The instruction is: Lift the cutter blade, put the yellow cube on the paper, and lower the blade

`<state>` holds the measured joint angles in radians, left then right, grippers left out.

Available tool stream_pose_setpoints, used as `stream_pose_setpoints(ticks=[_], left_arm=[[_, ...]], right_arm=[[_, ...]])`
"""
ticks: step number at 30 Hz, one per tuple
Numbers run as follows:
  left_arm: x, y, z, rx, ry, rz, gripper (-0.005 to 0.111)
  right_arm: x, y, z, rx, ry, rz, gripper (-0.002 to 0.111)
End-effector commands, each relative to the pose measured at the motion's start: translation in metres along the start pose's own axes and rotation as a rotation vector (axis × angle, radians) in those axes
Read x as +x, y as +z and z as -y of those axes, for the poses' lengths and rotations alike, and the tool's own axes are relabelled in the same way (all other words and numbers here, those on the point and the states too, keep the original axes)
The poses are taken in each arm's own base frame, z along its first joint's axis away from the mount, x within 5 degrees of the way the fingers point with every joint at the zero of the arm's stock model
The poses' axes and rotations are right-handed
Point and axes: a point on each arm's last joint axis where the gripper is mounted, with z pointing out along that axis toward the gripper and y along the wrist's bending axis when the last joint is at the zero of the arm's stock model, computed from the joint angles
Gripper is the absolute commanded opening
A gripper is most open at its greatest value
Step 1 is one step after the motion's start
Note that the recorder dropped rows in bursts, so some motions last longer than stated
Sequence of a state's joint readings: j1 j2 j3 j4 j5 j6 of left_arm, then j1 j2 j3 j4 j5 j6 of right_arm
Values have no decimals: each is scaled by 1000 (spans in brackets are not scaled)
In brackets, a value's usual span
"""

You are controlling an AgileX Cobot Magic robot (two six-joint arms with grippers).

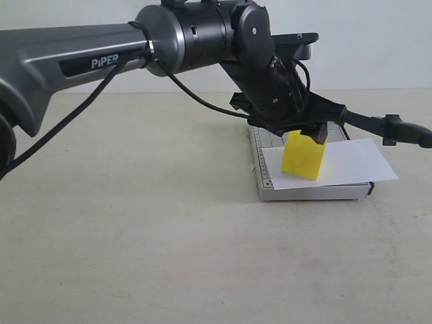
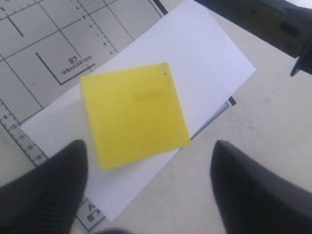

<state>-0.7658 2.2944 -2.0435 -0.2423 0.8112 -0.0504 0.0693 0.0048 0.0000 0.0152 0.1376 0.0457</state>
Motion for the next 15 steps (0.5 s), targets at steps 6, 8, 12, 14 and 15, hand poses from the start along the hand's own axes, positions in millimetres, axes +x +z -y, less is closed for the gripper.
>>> stream_pose_setpoints(ticks=[6, 8, 12, 14, 15], left_arm=[[-16, -62, 17, 32, 66, 62, 5], [-19, -77, 20, 37, 78, 77, 4], [-23, -121, 32, 47, 152, 128, 4], [-21, -140, 35, 49, 150, 172, 4], [-19, -146, 35, 48, 151, 187, 4]], right_arm=[[-1, 0, 0, 1, -3, 14, 0], [-1, 0, 0, 1, -3, 14, 0], [-1, 0, 0, 1, -3, 14, 0], [-1, 0, 0, 1, -3, 14, 0], [-1, 0, 0, 1, -3, 14, 0]])
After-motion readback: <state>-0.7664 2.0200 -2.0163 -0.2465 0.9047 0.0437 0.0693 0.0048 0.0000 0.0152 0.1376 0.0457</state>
